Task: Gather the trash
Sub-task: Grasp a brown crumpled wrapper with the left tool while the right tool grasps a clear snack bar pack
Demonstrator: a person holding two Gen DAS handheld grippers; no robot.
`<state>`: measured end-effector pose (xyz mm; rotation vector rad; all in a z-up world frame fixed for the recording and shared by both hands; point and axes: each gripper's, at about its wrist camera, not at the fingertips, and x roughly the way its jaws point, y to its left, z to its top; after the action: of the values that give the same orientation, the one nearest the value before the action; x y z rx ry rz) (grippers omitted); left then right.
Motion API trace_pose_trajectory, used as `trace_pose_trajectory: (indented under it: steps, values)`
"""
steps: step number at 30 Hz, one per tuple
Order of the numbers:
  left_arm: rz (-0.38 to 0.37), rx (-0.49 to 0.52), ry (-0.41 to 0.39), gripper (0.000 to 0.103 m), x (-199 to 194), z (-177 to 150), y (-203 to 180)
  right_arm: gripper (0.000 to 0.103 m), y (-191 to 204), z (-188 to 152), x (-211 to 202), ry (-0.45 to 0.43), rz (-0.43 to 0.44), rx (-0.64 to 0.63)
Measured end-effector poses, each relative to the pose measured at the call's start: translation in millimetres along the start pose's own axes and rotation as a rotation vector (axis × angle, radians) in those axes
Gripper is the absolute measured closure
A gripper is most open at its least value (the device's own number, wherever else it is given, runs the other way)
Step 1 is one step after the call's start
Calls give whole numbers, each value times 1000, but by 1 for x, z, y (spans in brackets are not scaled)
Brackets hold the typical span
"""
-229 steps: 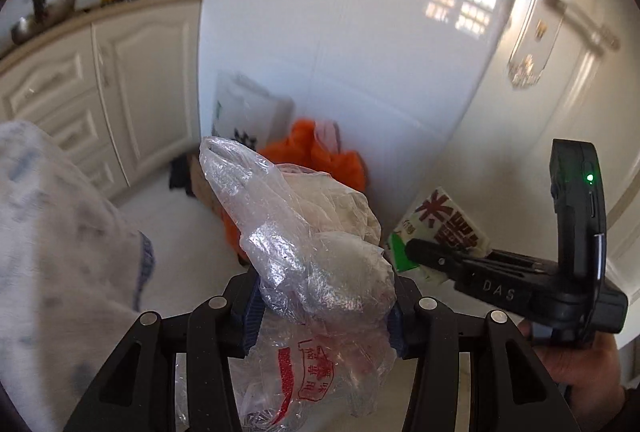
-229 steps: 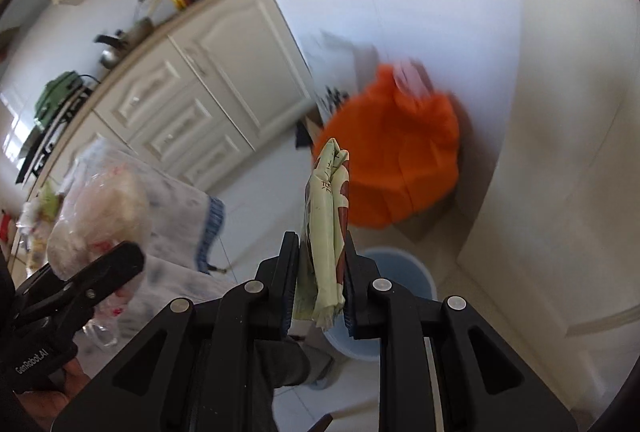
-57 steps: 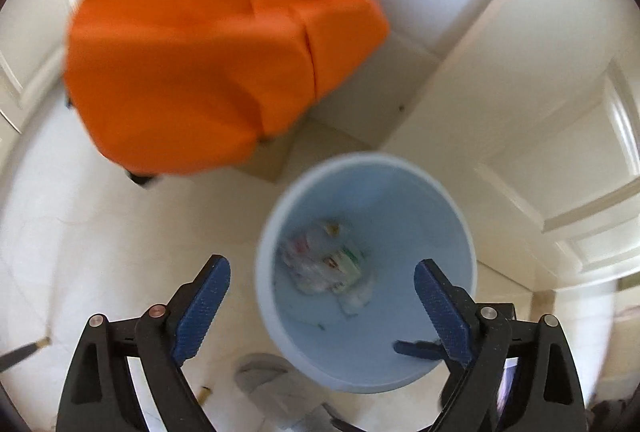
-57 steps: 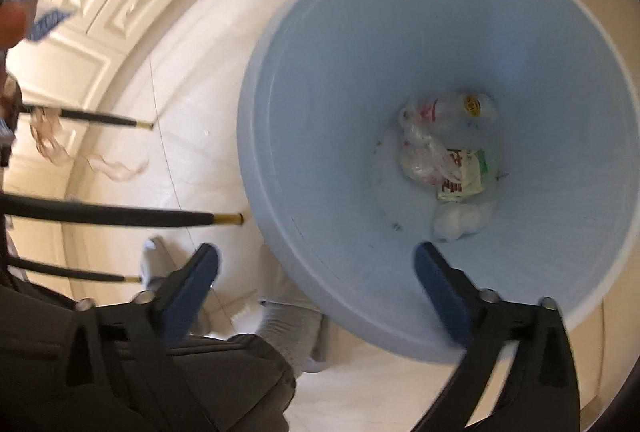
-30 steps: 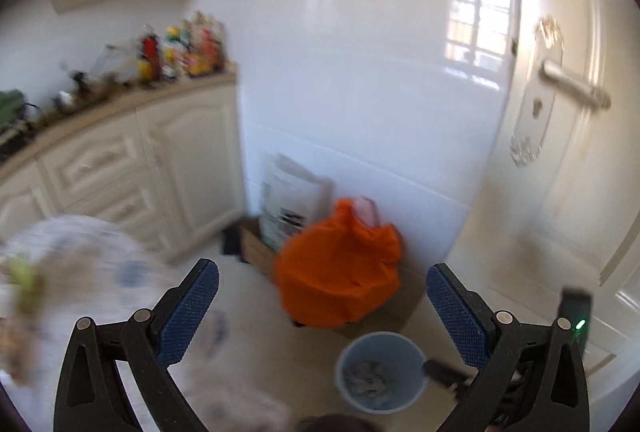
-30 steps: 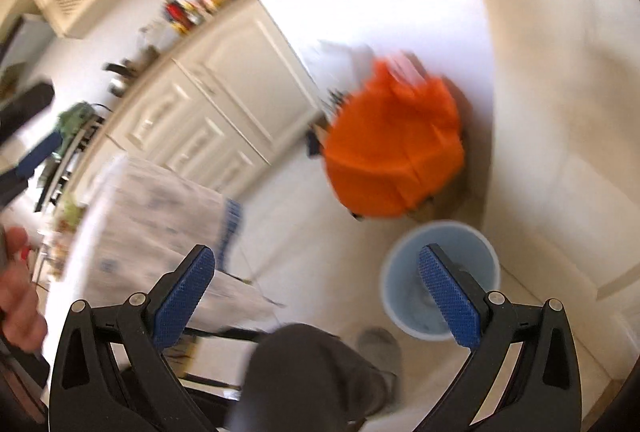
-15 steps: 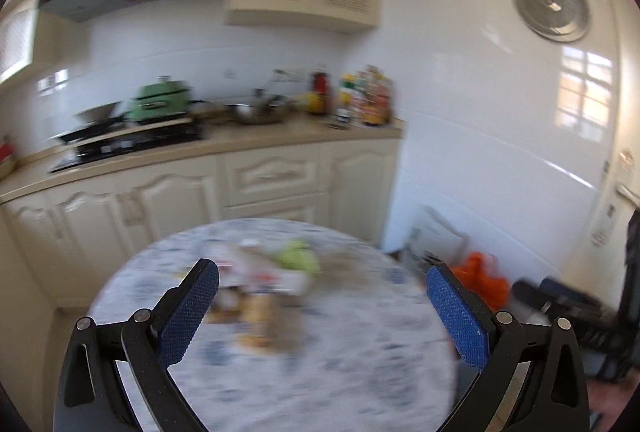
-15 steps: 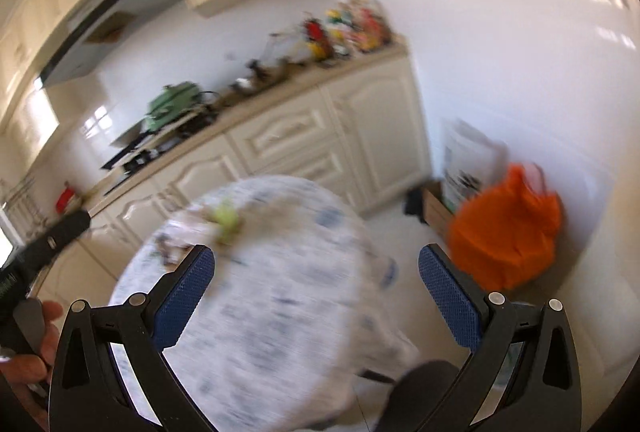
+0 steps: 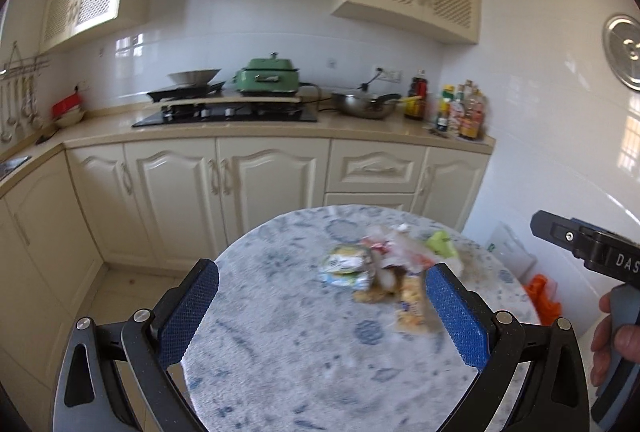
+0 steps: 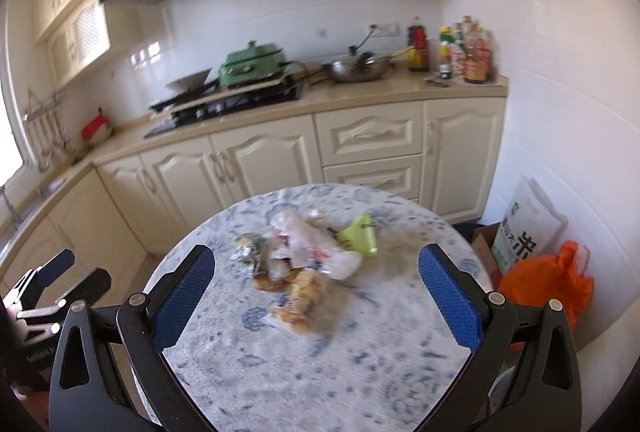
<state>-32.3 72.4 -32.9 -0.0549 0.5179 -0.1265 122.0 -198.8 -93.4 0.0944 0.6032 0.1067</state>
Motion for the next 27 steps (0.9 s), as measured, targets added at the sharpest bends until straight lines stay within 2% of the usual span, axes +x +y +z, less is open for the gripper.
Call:
trace_pose_trajectory:
  steps: [4,9,11,13,19,21,23,24,25,27]
  values:
    - [55,-44,49,1,39,0,0,0,10,-13,54,125,39,-34]
    - [100,-49,139,1,86,-1,-18,0,4,-43,127,298,98,8]
    - [103,-33,166,1,102,3,-26,4,0,-53,144,330,88,24]
    - [103,-16,192,1,120,3,-31,11,-4,-61,162,361,76,47]
    - [87,3,256,1,161,-1,-44,24,-14,-69,197,391,23,89]
    - [83,-5,269,1,172,-6,-46,26,-10,-69,207,387,-2,58]
    - [78,-14,282,1,185,-6,-48,31,-4,-69,213,373,-37,-16]
    - [76,-16,284,1,189,-7,-50,38,-6,-69,212,374,-32,-20]
    - [72,-12,290,1,196,-7,-52,53,-9,-69,208,377,-17,-22]
    - [69,1,311,1,209,-9,-57,64,-19,-71,199,380,-9,-38]
